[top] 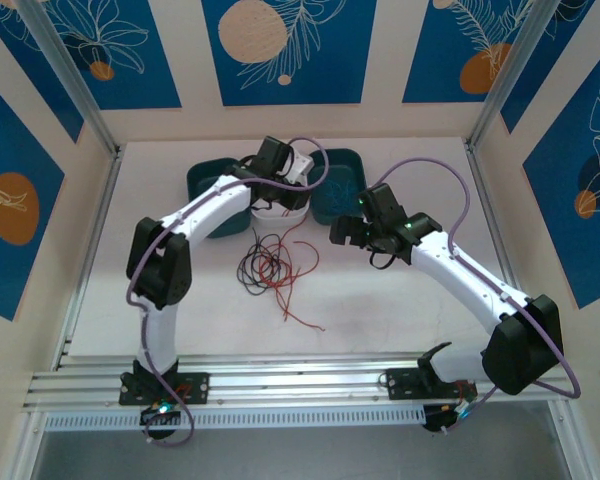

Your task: Untangle the cables

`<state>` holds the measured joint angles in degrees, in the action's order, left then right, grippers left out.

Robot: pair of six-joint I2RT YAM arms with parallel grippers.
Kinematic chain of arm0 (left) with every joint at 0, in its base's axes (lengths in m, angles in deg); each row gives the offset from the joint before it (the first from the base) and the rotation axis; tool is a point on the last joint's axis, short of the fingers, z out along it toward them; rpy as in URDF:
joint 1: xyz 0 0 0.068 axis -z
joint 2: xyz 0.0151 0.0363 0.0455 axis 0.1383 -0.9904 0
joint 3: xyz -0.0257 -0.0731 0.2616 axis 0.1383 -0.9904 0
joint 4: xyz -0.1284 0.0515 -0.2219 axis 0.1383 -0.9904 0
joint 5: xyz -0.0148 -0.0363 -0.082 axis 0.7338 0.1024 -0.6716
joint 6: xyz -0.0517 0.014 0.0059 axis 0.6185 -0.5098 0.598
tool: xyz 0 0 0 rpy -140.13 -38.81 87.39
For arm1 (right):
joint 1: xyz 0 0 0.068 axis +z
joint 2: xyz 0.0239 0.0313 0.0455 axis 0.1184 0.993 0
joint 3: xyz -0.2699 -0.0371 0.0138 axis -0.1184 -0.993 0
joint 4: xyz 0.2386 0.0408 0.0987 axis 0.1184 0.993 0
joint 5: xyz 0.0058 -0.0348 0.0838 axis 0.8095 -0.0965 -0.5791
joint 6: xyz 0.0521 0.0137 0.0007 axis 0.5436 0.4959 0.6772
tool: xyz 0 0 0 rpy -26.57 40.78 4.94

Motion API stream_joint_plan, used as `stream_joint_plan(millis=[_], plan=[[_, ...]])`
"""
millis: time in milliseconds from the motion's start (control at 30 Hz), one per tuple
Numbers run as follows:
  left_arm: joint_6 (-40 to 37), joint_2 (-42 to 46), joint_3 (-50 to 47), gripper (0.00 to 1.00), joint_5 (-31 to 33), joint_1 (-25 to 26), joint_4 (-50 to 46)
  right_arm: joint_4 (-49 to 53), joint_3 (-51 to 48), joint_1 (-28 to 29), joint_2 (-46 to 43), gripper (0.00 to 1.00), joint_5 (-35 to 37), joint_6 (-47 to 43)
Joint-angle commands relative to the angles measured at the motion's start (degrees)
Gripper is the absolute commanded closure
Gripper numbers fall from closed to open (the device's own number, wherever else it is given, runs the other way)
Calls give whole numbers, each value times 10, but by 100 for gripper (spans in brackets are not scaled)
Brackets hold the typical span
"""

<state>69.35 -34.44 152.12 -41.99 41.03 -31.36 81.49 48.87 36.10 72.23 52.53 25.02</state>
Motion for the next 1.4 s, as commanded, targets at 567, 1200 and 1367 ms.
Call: stream_joint_plan(millis=[567, 1200, 1367], plan=[[-72, -70, 76, 81, 85, 10, -83, 7, 28, -12, 7, 1, -8, 7], [-99, -124, 89, 100, 282, 7, -16, 0, 9, -13, -1, 1, -13, 12], [-92, -141, 95, 100, 254, 7, -15, -2, 6, -13, 0, 1, -17, 14]])
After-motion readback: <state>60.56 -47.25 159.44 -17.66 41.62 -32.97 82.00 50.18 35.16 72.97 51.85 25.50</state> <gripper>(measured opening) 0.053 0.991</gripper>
